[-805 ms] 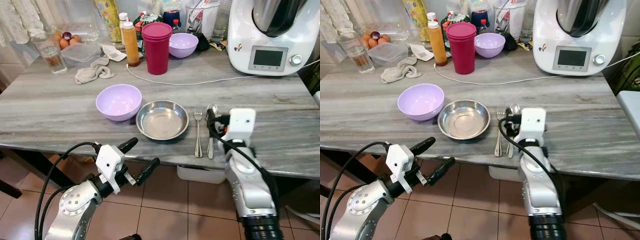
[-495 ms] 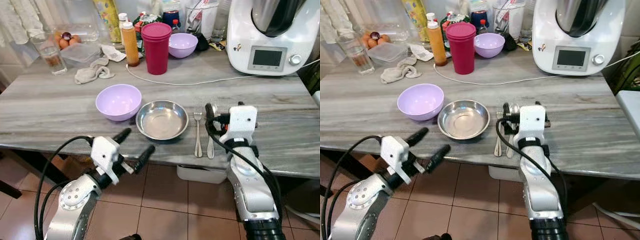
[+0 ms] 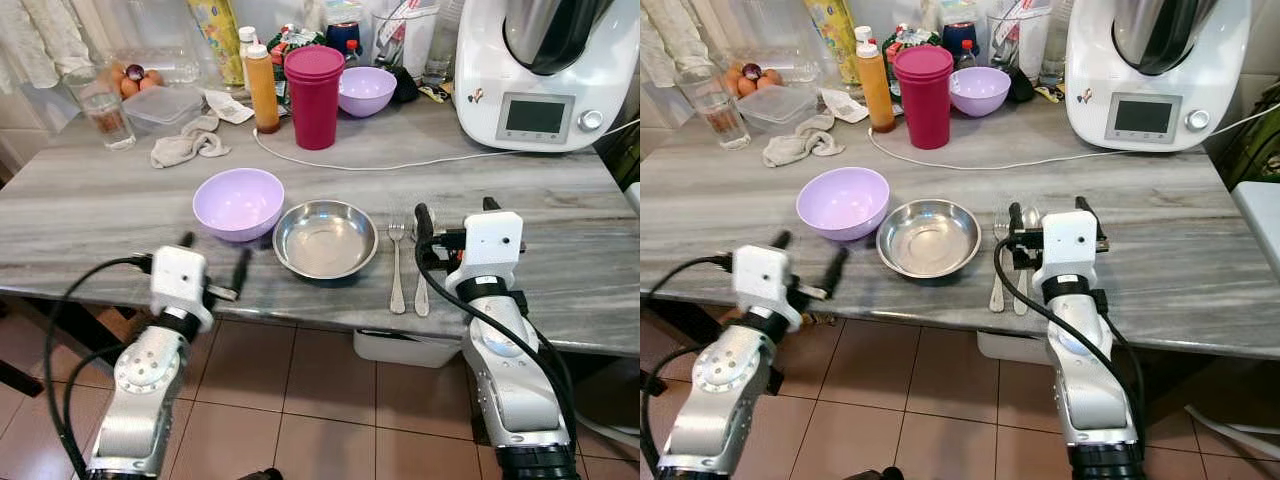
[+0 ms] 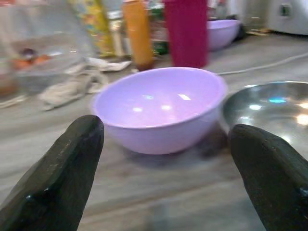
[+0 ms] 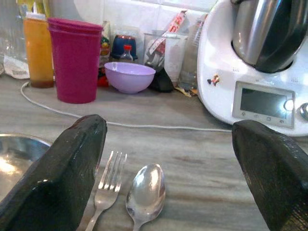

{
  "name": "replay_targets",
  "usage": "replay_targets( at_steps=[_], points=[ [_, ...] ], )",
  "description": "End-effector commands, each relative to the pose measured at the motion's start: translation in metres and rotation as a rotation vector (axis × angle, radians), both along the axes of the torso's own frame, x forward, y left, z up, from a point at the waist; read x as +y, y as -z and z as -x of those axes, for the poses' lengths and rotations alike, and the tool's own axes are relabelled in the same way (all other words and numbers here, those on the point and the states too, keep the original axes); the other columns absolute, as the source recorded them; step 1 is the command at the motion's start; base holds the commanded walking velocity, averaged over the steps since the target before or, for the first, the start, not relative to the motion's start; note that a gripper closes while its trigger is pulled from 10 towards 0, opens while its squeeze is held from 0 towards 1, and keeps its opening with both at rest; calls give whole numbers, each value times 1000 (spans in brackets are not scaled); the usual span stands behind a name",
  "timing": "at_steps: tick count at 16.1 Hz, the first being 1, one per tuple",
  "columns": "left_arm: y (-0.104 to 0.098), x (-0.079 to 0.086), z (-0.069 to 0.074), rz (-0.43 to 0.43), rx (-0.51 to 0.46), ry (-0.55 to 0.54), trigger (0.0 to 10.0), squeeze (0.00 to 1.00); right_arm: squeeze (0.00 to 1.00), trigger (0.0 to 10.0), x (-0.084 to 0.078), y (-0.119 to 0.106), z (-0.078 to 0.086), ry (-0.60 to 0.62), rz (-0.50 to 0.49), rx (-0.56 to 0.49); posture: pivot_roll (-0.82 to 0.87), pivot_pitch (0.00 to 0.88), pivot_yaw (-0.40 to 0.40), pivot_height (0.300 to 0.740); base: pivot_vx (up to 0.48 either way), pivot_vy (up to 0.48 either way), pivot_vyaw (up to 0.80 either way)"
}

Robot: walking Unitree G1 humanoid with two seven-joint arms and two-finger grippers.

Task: Setting the table

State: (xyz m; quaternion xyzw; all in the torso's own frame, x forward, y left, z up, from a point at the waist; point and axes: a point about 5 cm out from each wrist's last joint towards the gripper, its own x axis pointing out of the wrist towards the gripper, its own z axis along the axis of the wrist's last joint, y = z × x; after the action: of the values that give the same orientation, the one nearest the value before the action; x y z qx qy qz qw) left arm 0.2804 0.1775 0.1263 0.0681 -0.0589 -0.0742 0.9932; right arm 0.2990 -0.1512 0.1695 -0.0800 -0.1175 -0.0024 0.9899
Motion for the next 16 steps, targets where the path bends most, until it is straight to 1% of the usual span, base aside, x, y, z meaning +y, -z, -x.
replay_targets(
  at_steps=[1, 2, 4, 5, 6, 9, 10, 13, 16],
  points=[
    [3, 7, 1, -16, -1, -53, 10000, 0, 1000, 10000, -2, -5, 2, -5, -12, -20, -177, 81, 46, 740, 0, 0, 0],
    [5, 10, 2, -29, -4, -79, 10000, 0, 1000, 10000, -3, -3, 4, -8, -17, -11, -179, 78, 44, 740, 0, 0, 0],
    [14, 20, 7, -42, 9, -192, 10000, 0, 1000, 10000, -9, 4, 6, -4, -16, 18, -180, 74, 39, 740, 0, 0, 0],
    [19, 24, 10, -35, 21, -222, 10000, 0, 973, 10000, -13, 6, 7, 7, -5, 34, -176, 71, 34, 740, 0, 0, 0],
    [20, 23, 12, -33, 25, -223, 10000, 0, 0, 10000, -16, 9, 8, 14, -19, 53, -173, 69, 32, 740, 0, 0, -556],
    [22, 18, 8, -42, 31, -218, 10000, 0, 0, 10000, -18, 11, 6, 9, -21, 65, -173, 67, 30, 740, 0, 0, -796],
    [21, 17, 5, -50, 30, -215, 10000, 0, 0, 10000, -17, 9, 5, 6, -22, 61, -173, 67, 30, 740, 0, 0, -788],
    [19, 17, 3, -52, 28, -209, 10000, 0, 0, 10000, -15, 8, 6, 0, -31, 54, -173, 67, 30, 740, 0, 0, 0],
    [21, 13, 0, -54, 38, -199, 10000, 0, 0, 10000, -13, 11, 6, -6, -38, 59, -186, 64, 44, 740, 0, 0, 0]
  ],
)
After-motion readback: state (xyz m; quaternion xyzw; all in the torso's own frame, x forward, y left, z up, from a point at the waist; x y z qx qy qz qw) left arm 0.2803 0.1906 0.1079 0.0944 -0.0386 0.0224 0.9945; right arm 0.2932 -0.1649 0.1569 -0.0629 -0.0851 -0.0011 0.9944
